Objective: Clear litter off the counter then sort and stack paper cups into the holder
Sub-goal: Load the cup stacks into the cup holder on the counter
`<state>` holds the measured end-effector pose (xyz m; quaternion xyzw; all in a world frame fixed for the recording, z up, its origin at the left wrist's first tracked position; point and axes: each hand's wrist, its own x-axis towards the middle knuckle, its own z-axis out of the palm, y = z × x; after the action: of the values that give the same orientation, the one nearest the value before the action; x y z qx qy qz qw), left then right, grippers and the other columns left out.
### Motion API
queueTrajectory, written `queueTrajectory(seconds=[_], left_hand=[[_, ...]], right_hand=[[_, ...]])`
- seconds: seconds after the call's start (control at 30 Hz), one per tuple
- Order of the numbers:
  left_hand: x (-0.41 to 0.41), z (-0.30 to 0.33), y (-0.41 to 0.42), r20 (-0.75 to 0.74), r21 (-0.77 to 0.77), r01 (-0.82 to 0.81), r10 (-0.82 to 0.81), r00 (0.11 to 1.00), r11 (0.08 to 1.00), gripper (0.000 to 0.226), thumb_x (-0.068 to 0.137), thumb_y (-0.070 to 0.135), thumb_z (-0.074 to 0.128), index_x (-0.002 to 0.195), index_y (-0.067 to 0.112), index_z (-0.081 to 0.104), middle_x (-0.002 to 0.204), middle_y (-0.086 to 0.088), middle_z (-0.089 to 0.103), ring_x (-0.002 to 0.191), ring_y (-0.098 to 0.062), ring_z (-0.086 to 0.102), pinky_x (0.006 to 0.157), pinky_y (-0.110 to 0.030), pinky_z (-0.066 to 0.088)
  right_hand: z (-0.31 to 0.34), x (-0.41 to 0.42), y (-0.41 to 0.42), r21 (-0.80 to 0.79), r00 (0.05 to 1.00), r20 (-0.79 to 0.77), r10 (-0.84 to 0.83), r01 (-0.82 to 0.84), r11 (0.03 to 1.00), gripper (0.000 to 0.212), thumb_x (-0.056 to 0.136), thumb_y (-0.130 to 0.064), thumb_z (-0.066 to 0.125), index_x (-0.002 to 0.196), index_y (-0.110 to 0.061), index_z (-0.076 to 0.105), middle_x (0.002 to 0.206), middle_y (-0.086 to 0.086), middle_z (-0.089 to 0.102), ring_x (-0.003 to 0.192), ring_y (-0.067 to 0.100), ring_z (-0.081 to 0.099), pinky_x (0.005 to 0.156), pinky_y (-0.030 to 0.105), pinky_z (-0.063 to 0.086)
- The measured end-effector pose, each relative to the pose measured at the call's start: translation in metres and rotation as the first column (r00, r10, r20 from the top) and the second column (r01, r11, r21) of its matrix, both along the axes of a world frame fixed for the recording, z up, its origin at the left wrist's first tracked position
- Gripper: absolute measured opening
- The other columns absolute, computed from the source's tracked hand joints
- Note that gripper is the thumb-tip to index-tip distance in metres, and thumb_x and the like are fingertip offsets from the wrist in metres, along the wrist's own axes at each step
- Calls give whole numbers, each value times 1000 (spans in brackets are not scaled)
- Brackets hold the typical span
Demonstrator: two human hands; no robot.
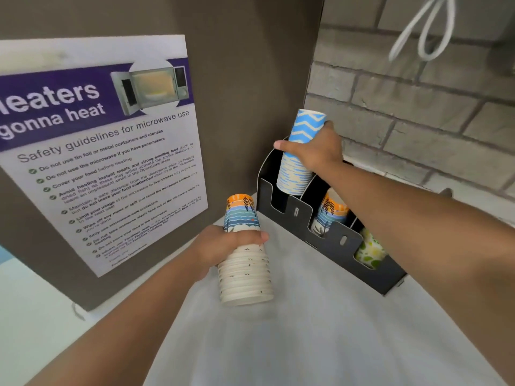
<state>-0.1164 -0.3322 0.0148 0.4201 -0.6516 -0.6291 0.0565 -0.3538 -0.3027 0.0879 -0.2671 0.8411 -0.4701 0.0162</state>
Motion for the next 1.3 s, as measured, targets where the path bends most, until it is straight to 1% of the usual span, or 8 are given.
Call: queueTrajectory(seconds=[0.17,0.53,0.67,0.8,0.97,1.07,1.2,1.3], left_hand=[[-4,-2,2,-16,1,-5,5,1000,1000,52,49,49,85,91,19,76,87,0,77,79,-16,75,68,-26,56],[-3,2,6,-18,-28,-26,26,1000,999,37,66,42,86,92,19,74,84,1,76,68,-11,71,59,-22,53],[-2,11,5,-58,-32,-8,6,998,999,45,60,43,89,95,19,74,89,-2,77,76,-15,74,71,-28,58],[-10,23,11,-108,11,8,-7,994,1000,50,59,43,89,98,18,72,89,-2,77,80,-18,74,78,-31,58],[-36,43,20,-188,58,-50,60,980,997,48,64,42,86,101,18,68,92,-3,76,77,-19,73,73,-32,60],[-57,61,21,-260,88,-119,138,956,989,50,64,40,87,102,16,66,91,-4,76,70,-18,73,60,-30,59],[-88,82,24,-363,71,-240,249,898,968,56,58,39,91,101,13,65,94,-4,75,75,-18,74,62,-31,61],[-112,92,27,-423,-11,-315,280,861,949,50,55,41,91,90,15,66,89,-3,75,74,-17,74,66,-33,62]], right_hand=[[-18,7,0,-26,996,-26,84,-85,996,88,52,-48,92,113,-12,40,102,-4,51,91,15,51,75,26,38],[-22,11,12,-86,990,-47,131,-135,987,90,53,-42,92,121,-11,43,120,3,55,112,16,54,86,26,44],[0,19,37,-149,989,-33,145,-149,978,82,57,-42,91,119,-13,46,114,1,55,102,11,53,80,19,40],[8,28,89,19,980,-61,191,-191,981,76,62,-44,88,121,-13,51,120,1,57,110,12,54,88,21,42],[-6,36,157,283,973,-122,194,-153,947,96,55,-52,88,135,-18,46,135,0,49,125,17,46,96,27,38],[-8,36,182,370,963,-173,209,-133,920,109,53,-56,87,143,-18,40,141,3,43,134,21,37,104,33,35],[-10,33,198,422,944,-220,245,-135,896,115,56,-56,86,149,-15,30,149,4,36,139,20,28,105,26,27],[-13,25,197,496,931,-244,271,-120,860,121,58,-64,81,152,-14,22,157,7,26,146,22,20,115,33,21]])
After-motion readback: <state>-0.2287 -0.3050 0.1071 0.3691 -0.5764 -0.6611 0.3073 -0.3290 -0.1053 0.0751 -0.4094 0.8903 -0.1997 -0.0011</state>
